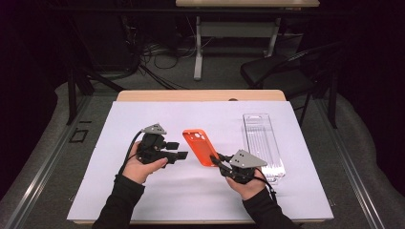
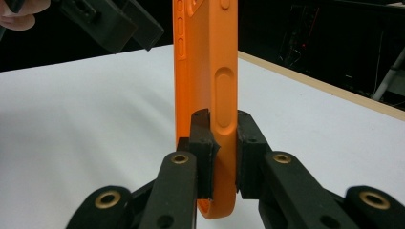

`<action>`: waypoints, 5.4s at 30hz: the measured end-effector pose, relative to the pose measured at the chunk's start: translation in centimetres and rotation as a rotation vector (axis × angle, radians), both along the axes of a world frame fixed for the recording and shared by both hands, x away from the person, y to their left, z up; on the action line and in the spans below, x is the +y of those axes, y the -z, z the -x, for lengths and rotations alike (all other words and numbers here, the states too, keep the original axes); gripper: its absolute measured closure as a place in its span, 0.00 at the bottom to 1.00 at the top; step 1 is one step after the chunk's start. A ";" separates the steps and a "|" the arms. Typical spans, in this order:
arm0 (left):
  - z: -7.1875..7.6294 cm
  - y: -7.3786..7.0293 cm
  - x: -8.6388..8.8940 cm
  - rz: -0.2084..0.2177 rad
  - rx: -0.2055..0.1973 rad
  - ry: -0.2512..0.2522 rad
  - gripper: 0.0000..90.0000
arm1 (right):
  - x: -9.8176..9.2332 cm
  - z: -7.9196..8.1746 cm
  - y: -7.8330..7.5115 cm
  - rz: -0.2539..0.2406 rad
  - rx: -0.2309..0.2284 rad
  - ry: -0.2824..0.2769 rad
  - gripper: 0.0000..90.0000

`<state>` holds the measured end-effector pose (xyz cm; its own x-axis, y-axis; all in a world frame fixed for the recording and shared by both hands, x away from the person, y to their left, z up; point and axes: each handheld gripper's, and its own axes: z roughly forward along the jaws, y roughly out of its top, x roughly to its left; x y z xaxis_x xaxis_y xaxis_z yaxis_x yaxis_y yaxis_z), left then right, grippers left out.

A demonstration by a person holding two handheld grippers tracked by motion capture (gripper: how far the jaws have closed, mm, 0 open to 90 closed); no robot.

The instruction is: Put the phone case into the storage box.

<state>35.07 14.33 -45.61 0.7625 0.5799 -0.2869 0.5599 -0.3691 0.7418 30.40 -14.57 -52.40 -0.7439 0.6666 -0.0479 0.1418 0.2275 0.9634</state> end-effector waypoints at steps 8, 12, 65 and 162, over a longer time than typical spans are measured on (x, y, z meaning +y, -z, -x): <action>0.0 -0.5 -0.1 0.032 -0.053 -0.013 0.53 | 0.0 0.0 0.1 -0.020 0.012 0.000 0.90; 0.0 -0.7 -0.1 0.054 -0.066 -0.023 0.55 | 0.1 0.0 0.1 -0.024 0.014 0.002 0.90; -1.6 -1.1 -0.6 0.152 -0.004 -0.045 0.79 | 0.4 0.1 0.5 -0.053 0.042 -0.013 0.90; -1.9 -0.9 0.2 0.182 0.080 -0.051 0.95 | 0.5 0.0 0.7 -0.050 0.070 -0.015 0.89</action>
<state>36.96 14.56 -44.66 0.7040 0.5502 -0.4491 0.6343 -0.2028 0.7460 30.45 -14.07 -53.14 -0.7541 0.6557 0.0372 0.2060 0.1824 0.9614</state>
